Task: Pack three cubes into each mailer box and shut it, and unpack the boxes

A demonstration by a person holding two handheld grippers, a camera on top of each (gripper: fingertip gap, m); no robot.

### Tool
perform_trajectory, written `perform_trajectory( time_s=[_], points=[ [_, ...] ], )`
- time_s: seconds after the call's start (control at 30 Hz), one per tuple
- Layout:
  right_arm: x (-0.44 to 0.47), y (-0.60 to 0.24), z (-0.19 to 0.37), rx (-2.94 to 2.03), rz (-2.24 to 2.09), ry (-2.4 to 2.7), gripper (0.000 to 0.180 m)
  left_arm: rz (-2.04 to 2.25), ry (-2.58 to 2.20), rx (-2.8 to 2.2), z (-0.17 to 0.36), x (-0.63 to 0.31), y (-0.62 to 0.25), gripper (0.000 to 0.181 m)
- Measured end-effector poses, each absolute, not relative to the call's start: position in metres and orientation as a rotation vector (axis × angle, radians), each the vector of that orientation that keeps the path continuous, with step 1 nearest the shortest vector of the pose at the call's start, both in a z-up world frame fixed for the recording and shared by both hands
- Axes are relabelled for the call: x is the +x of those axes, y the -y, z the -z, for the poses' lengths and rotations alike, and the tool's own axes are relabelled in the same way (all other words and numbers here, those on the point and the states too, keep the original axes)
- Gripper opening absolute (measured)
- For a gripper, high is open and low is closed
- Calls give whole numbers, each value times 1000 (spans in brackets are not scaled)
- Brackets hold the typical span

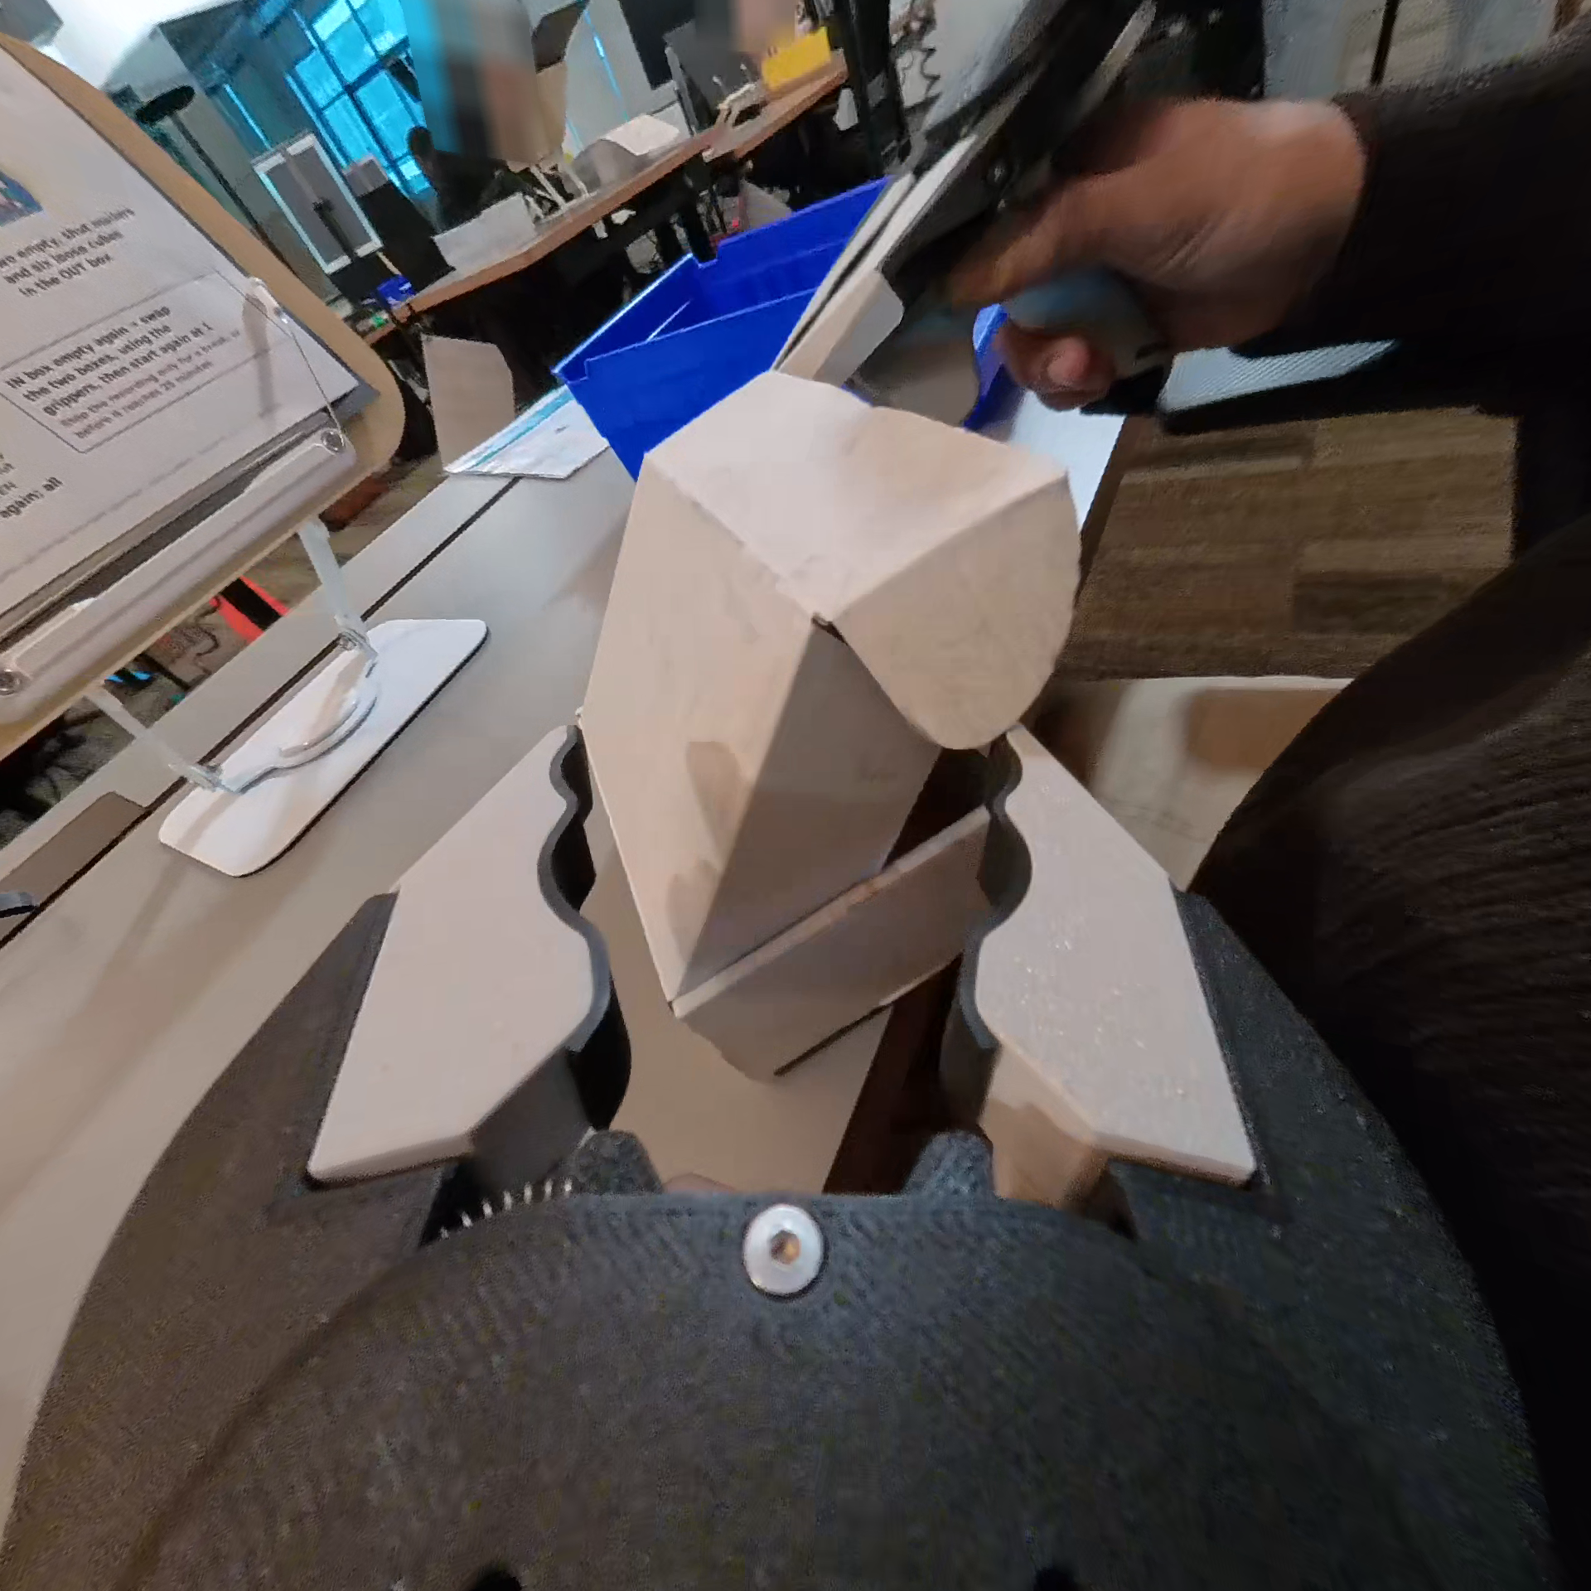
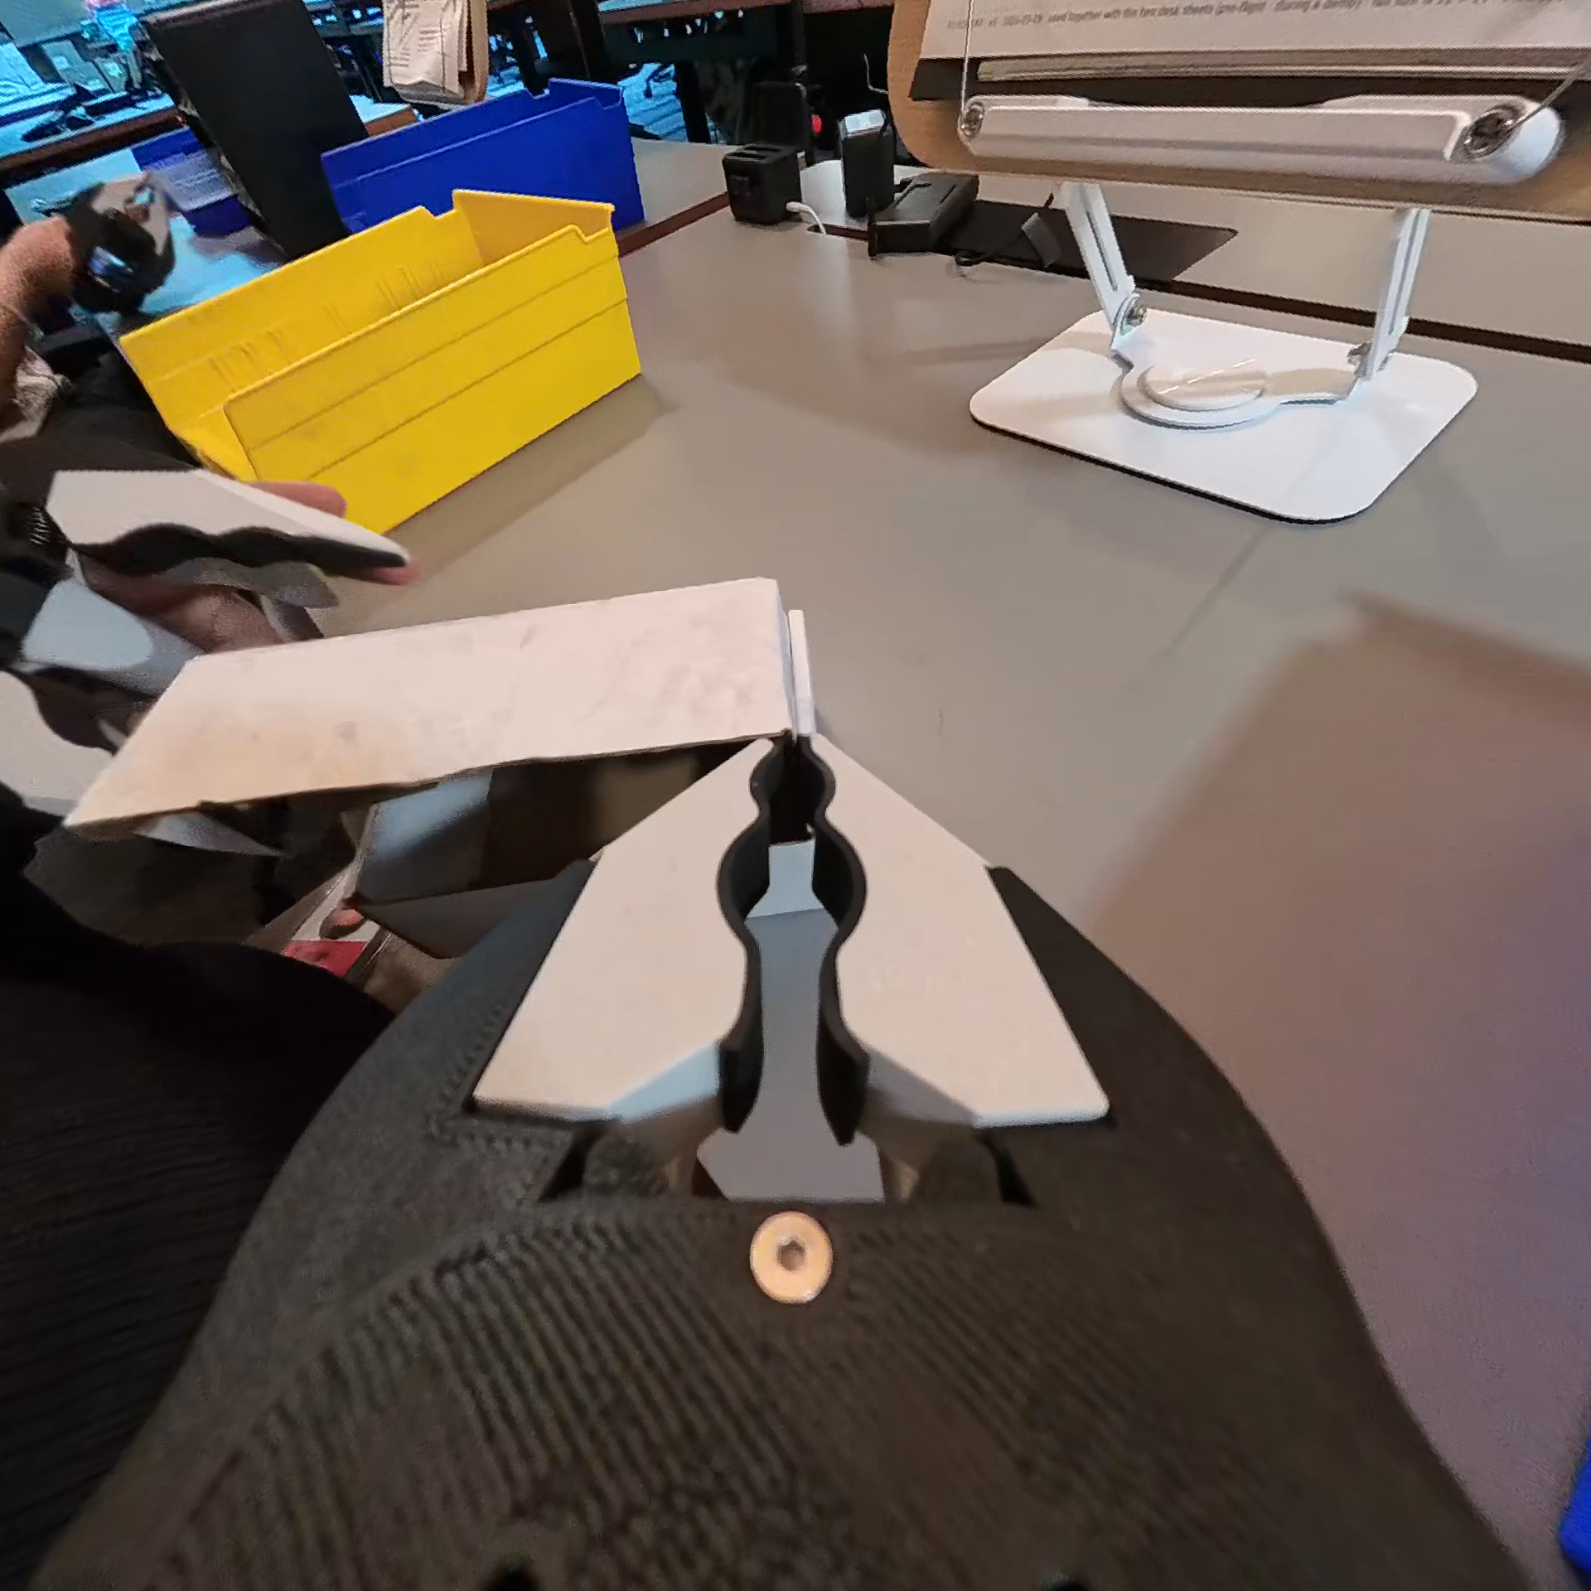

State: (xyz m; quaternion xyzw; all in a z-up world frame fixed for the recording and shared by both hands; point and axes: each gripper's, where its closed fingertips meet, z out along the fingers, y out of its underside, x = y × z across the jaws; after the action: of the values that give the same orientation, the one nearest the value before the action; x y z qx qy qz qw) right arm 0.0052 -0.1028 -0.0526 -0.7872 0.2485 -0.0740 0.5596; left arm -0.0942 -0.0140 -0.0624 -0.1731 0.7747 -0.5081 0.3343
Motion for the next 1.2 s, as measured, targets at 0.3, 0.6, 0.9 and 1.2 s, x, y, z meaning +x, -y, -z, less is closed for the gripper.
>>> perform_trajectory(
  time_s=[0.3, 0.6, 0.9, 1.2],
  points=[
    [11, 101, 58, -1821, 121, -645, 0, 990, -2058, -412, 108, -86, 34, 108],
    [35, 97, 69, -1882, 229, -607, 1, 746, -1905, -471, 109, -26, -23, 90],
    [29, 90, 98, -1944, 161, -599, 0, 711, -1815, -671, 105, 8, -72, 65],
    [35, 87, 98, -1989, 354, -547, 32, 887, -1767, -761, 94, 31, -61, 71]
  ],
)
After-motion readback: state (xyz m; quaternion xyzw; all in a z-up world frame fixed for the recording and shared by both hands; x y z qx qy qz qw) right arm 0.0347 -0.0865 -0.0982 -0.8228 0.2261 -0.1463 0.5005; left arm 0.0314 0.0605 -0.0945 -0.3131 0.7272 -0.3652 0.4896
